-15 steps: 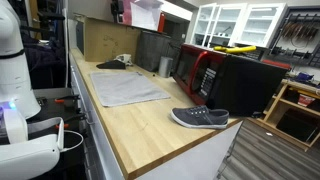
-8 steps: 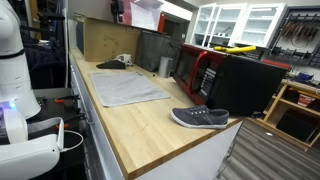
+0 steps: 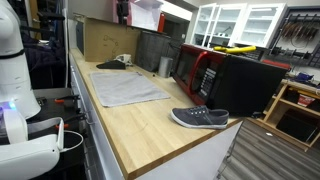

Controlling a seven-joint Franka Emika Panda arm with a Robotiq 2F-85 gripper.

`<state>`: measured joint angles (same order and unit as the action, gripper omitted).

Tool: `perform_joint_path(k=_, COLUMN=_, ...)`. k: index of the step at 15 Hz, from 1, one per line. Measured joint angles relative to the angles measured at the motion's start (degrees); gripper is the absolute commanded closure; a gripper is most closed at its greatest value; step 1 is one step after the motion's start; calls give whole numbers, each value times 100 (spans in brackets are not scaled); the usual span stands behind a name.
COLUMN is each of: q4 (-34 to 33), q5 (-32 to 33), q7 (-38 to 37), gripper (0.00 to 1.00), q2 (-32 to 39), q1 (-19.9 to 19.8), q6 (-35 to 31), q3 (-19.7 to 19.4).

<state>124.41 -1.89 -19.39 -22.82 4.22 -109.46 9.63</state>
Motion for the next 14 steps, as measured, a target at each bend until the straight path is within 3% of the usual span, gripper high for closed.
perform_joint_path(k=4, q4=473, q5=-513, q7=613, gripper=0, q2=-363, q1=-62, q6=21, q3=-686)
perform_joint_path(k=9, q4=1152, q5=-636, q7=1157, gripper=0, q2=-647, q1=-335, q6=-34, q3=-1179)
perform_joint_path(k=14, q4=1913, q5=-613, q7=1763, gripper=0, q2=-608, q1=-636, q6=-1066, q3=-1478)
